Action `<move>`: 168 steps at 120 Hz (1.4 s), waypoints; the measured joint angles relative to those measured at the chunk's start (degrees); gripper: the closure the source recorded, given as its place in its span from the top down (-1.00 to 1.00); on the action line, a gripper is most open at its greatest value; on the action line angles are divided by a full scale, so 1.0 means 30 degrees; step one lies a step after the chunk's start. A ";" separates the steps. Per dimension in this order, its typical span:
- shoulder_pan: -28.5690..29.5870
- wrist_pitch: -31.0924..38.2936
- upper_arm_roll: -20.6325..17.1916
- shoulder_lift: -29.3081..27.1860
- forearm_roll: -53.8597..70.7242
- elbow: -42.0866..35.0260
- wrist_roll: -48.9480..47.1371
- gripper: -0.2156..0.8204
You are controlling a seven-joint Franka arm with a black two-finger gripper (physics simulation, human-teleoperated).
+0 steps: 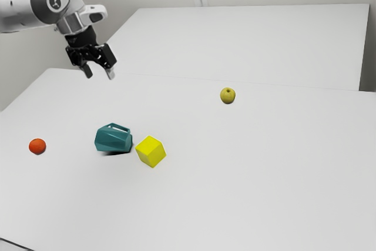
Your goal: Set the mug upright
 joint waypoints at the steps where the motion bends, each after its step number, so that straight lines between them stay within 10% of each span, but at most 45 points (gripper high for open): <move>1: 0.0083 0.0035 -0.0003 0.0046 -0.0009 0.0005 0.0032 0.55; 67: 0.7442 0.0850 0.0009 0.3621 -0.5820 0.0188 0.3779 0.55; 168: 0.9081 0.1456 -0.0008 0.7145 -1.4579 -0.3566 1.1797 0.55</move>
